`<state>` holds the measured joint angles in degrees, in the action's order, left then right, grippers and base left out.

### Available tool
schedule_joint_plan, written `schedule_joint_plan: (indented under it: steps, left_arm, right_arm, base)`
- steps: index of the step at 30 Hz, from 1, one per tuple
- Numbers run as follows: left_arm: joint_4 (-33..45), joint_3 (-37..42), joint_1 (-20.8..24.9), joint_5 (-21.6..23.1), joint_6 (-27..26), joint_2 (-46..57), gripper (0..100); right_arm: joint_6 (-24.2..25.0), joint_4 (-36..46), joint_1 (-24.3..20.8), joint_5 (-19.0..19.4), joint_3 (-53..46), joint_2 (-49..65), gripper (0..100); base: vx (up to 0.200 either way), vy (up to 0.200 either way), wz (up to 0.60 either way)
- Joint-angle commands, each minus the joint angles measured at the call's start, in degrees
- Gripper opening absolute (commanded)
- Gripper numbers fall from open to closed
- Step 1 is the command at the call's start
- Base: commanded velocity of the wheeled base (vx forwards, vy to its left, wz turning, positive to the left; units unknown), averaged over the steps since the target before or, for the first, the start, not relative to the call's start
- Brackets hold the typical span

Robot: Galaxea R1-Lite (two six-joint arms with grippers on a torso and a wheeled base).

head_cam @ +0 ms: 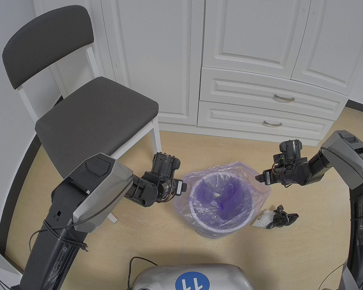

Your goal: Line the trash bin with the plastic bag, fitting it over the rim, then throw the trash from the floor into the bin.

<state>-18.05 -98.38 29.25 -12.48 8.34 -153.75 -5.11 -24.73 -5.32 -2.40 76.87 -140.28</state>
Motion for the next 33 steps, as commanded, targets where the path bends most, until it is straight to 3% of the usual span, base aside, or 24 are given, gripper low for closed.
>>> schedule_joint_plan:
  steps: [1, 8, 17, 33]
  left_arm:
    - [0.1, -0.7, -0.9, 0.0, -1.1, -2.3, 100]
    - [1.1, -2.7, -1.4, 0.4, -2.4, -4.2, 100]
    - [10.1, -16.2, -1.7, 0.4, -2.4, -10.6, 100]
    - [13.6, -16.2, -2.7, 2.4, -4.1, -11.4, 100]
  right_arm:
    - [-1.7, 1.5, 1.2, 1.2, 0.2, -3.5, 100]
    - [-1.7, 2.1, 1.2, 1.0, 2.7, -7.2, 100]
    - [-1.1, 8.9, 1.4, 0.7, 8.3, -10.5, 100]
    - [-1.0, 19.7, 0.8, 0.5, 24.6, -20.1, 100]
  base:
    - [0.0, 0.0, 0.0]
    - [0.0, 0.0, 0.0]
    - [0.0, 0.0, 0.0]
    - [0.0, 0.0, 0.0]
